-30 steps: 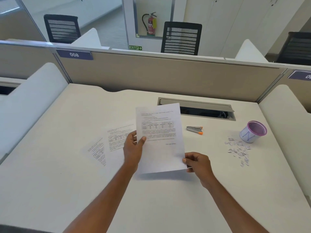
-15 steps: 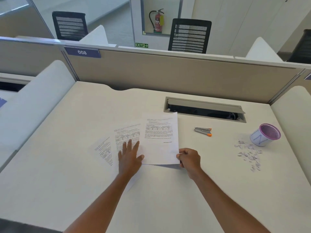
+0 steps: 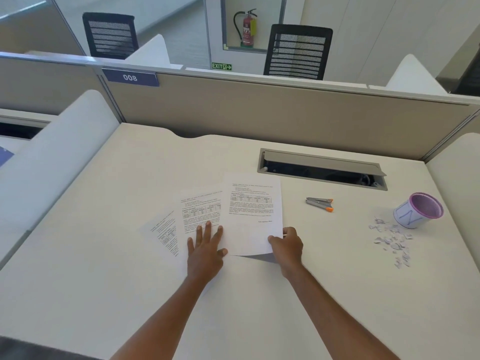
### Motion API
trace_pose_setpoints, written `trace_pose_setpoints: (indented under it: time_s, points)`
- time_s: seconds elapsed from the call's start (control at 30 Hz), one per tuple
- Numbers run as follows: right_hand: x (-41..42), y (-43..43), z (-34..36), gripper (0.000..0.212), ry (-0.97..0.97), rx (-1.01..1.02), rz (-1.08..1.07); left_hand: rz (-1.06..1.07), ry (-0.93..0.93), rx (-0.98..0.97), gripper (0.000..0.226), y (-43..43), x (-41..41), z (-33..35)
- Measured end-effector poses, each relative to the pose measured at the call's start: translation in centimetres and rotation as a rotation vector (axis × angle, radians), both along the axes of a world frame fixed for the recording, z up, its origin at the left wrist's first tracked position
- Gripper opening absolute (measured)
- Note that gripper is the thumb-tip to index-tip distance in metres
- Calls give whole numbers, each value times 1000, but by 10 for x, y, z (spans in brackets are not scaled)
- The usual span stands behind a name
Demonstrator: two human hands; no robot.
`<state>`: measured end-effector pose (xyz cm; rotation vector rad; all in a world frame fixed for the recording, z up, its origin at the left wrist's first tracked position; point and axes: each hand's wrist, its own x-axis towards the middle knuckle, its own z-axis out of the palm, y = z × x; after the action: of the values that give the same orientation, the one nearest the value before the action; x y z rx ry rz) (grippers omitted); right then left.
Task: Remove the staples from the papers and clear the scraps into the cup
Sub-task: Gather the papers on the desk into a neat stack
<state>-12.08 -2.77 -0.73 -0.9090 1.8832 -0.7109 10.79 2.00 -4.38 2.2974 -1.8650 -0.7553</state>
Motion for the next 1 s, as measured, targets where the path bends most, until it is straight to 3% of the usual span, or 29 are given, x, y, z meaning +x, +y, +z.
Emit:
trace_pose_setpoints:
  time_s: [0.17,0.33,0.43,0.7,1.0]
  points:
    - [6,-8,8,34,-182,27,-26,-9,8,15,75,-2,1,0]
    - [-1,-14,-3,35,-202,43,-28,-11,24,21,75,-2,2,-1]
    - [-6,-16,-3,22,-155,25,-2,-19,26,16,75,-2,2,-2]
    - [-44,-9,6,16,70,-3,120,-157,31,9,75,4,-9,-2]
    - [-125,31,19,17,115,-110,25,-315,95,-3,83,8,-66,-2]
